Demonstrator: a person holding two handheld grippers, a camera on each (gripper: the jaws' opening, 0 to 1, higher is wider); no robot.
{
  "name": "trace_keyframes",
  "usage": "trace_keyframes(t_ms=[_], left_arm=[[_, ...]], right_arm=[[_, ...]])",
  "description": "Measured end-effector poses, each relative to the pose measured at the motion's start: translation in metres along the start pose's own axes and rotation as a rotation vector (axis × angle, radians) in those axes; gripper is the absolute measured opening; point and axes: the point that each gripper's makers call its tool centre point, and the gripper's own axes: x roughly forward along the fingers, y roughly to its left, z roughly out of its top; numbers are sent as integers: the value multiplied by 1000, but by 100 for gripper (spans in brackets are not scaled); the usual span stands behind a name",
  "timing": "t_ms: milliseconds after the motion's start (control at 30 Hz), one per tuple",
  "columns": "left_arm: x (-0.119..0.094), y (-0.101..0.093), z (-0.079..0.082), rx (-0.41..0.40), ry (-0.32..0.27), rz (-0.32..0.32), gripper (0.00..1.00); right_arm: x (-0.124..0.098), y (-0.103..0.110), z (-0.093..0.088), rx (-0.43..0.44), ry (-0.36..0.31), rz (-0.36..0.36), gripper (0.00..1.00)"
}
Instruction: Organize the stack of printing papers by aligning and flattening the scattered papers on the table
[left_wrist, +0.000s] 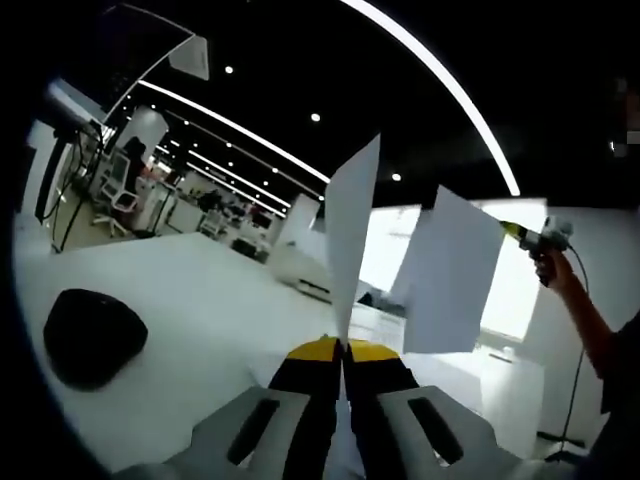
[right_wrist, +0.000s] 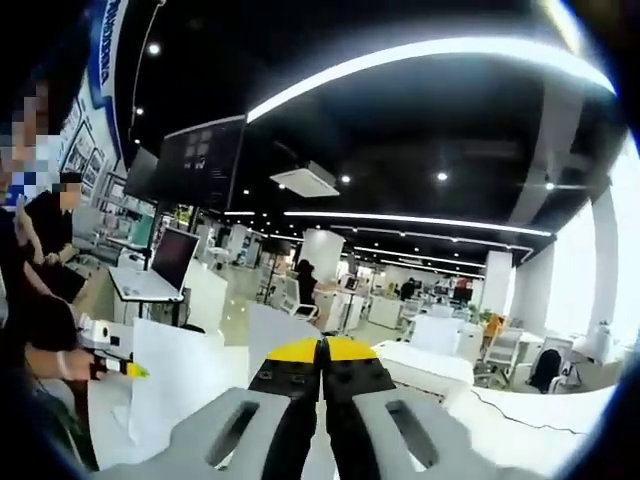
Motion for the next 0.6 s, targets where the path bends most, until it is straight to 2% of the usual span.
trace_keyframes(t_ms=[300,533,600], left_arm=[[0,-1,-1,5,6,-3,6],[0,0,-1,4,6,-3,6],[0,0,-1,3,5,-3,6]], right_arm=[[-12,32,3,-5,-5,40,0],[-15,46,10,-19,-10,65,0],[-18,56,11,-17,-9,83,0]])
